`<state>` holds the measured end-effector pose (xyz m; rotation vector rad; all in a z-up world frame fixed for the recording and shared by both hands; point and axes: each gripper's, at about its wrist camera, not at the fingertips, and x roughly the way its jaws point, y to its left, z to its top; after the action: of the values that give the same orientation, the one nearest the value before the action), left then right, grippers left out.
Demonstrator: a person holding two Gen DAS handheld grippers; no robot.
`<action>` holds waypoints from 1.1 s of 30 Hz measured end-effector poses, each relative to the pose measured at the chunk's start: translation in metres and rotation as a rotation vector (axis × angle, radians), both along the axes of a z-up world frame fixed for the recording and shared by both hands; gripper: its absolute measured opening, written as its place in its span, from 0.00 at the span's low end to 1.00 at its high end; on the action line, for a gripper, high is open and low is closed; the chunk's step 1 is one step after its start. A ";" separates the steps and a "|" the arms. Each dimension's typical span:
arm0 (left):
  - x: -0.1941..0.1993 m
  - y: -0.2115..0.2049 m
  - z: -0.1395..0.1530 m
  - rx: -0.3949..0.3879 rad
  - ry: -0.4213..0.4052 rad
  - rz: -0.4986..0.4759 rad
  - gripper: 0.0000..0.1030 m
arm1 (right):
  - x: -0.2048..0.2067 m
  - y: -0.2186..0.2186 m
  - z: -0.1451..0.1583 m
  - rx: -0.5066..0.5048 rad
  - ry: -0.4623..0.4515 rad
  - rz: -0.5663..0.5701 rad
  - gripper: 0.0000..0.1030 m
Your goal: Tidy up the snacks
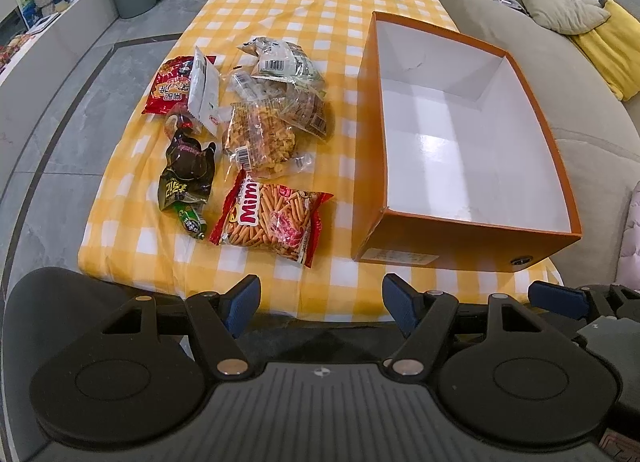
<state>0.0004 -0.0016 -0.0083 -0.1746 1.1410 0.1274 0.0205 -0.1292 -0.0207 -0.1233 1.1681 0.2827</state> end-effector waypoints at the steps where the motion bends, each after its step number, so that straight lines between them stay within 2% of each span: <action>1: 0.000 0.000 0.000 -0.001 -0.001 -0.002 0.79 | 0.000 0.000 0.000 -0.003 -0.001 0.004 0.97; 33: 0.000 -0.002 -0.004 0.004 0.006 0.005 0.79 | 0.000 -0.001 -0.003 -0.012 -0.002 0.004 0.97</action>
<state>0.0000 -0.0034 -0.0122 -0.1738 1.1466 0.1342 0.0203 -0.1304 -0.0233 -0.1369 1.1675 0.2792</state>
